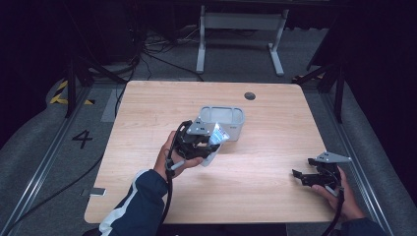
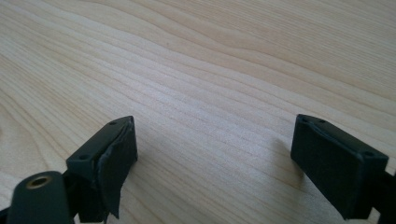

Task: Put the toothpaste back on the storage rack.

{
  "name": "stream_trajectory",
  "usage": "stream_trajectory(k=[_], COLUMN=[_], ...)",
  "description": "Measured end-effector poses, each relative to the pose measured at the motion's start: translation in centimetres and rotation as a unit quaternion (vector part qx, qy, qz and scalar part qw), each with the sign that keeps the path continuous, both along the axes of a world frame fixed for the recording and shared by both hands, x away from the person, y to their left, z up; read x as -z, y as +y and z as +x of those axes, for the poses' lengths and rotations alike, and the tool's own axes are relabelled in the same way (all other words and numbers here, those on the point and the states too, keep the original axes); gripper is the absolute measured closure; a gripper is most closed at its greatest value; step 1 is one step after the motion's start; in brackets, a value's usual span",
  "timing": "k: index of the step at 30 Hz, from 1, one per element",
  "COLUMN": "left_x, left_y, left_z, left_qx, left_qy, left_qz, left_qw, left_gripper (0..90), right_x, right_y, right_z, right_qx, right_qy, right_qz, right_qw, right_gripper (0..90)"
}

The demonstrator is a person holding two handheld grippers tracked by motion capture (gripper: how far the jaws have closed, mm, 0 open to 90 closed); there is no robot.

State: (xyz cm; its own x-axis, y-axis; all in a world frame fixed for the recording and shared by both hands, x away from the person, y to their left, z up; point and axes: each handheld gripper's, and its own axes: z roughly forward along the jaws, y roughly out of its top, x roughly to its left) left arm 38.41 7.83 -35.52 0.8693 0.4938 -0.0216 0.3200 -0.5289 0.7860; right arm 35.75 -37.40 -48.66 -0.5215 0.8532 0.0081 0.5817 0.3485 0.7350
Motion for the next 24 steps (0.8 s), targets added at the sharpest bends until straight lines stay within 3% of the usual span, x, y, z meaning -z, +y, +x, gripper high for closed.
stream_trajectory(k=[14, 24], left_x=[-2.6, -4.4], left_y=[-0.2, -0.3], left_z=[0.5, 0.9], left_qx=[0.012, 0.02], left_qy=[-0.026, -0.042], left_qz=[-0.053, -0.071], left_qw=[0.9982, 0.9964], left_gripper=[65.6, 65.8], right_x=[0.0, 0.0], right_y=[0.0, 0.0], right_z=[0.0, 0.0], right_qx=[0.0, 0.0], right_qy=[0.0, 0.0], right_qz=[0.001, 0.0], right_qw=[1.0, 1.0], right_gripper=[14.9, 14.9])
